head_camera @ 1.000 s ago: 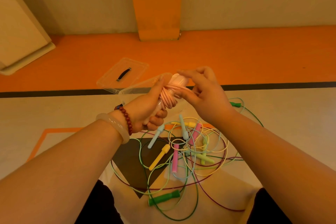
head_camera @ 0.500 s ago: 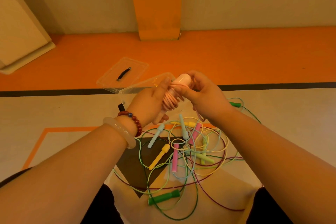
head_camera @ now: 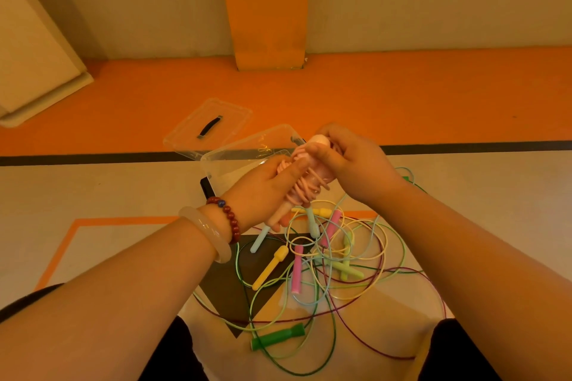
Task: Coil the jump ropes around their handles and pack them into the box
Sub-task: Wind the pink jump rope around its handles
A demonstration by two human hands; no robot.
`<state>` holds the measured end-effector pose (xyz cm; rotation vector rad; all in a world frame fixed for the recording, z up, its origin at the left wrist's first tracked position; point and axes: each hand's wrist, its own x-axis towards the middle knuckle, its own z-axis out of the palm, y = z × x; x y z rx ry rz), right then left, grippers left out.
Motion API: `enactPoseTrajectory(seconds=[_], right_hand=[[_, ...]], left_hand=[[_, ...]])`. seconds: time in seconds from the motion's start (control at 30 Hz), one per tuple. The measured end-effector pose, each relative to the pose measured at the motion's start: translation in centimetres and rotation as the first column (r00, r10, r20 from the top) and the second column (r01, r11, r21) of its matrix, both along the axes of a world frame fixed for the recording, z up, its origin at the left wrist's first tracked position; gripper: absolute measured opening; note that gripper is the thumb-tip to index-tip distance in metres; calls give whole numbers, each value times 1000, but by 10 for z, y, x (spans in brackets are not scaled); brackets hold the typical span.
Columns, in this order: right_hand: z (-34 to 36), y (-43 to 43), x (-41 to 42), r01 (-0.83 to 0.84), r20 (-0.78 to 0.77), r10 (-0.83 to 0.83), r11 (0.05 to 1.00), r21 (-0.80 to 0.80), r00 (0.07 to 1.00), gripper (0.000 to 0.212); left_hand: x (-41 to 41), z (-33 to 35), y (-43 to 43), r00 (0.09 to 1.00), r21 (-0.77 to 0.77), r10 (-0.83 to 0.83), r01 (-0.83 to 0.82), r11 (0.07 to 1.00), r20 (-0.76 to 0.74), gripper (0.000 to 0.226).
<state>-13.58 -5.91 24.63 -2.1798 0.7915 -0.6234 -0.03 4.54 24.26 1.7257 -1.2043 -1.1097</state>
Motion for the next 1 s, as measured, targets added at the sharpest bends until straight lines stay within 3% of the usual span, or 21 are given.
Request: enactPoseTrajectory(seconds=[0.23, 0.4, 0.5, 0.63, 0.77, 0.87, 1.0], right_hand=[[-2, 2, 1, 47, -25, -50, 994, -95, 998, 26], [-3, 4, 3, 89, -16, -93, 985, -145, 996, 28], [-4, 9, 6, 115, 5, -116, 977, -178, 993, 30], [1, 12, 10, 138, 75, -126, 974, -178, 989, 28], [3, 8, 11, 92, 94, -80, 987, -131, 992, 31], [2, 2, 8, 16, 45, -10, 988, -151, 999, 45], [5, -1, 6, -70, -132, 31, 950, -304, 991, 51]], left_hand=[[-4, -2, -1, 999, 19, 10, -9, 1000, -36, 44], [-8, -3, -5, 986, 59, 74, -66, 996, -150, 41], [-7, 1, -4, 994, 77, 70, -63, 995, -87, 51], [-9, 6, -2, 987, -69, 149, -145, 987, 57, 31], [-6, 4, -2, 978, -138, 199, -189, 972, 67, 39], [-4, 2, -2, 975, -138, 209, -197, 971, 76, 35], [-5, -4, -3, 967, -142, 240, -226, 964, 88, 27]])
